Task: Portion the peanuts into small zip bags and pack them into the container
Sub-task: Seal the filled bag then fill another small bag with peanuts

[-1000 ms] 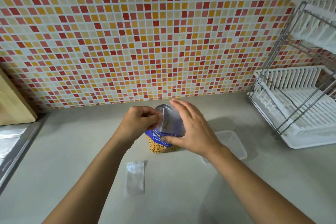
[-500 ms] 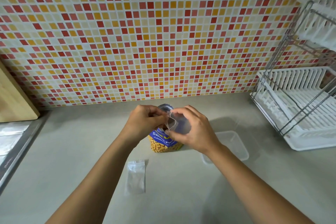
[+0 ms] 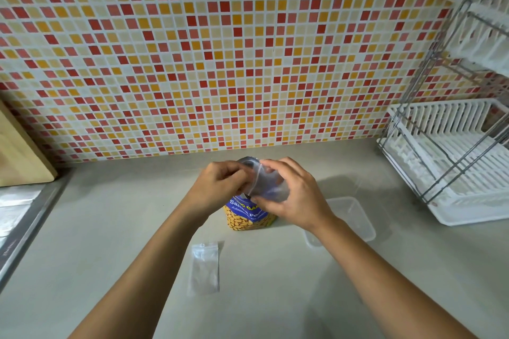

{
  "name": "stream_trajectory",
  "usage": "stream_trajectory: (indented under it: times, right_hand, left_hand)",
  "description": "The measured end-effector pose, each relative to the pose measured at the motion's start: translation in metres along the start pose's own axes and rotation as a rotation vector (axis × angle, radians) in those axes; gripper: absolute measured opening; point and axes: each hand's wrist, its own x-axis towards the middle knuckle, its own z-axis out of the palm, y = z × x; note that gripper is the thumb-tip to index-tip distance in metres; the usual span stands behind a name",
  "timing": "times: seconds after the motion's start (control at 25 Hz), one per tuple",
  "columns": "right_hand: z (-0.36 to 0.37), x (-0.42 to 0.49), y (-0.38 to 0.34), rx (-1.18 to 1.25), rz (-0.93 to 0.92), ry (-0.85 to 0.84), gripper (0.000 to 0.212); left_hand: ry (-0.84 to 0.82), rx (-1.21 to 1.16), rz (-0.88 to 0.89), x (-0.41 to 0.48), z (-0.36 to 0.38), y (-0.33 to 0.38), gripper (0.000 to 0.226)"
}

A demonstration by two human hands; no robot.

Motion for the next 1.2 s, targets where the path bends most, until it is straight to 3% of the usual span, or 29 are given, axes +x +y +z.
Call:
stream_trajectory:
  times: [0.2,0.6,0.92,1.04,1.2]
  right_hand:
    - [0.002,0.001,0.000,-0.038,-0.030,-0.022,0.070]
    - [0.004,-0.001,0.001,-0.107,-0.055,0.014,0.069]
    - [0.012,-0.003,0.003,-0.303,-0.040,0.077,0.070]
    - [0.013,-0.003,0.006,-0.313,-0.043,0.091,0.067]
    - [0.015,-0.003,0.007,-0.288,-0.036,0.075,0.063]
  left_hand:
    - [-0.010,0.017,-0.010,0.000,0.003,0.002,0.015]
    - [-0.087,-0.272,-0.055,0.001,-0.001,-0.003,0.015]
    - [-0.059,-0.067,-0.006,-0.001,-0.002,0.000,0.014]
    - [-0.028,-0.026,-0.005,-0.002,-0.003,0.003,0.023]
    - [0.015,0.235,0.061,-0.003,-0.001,0.006,0.028]
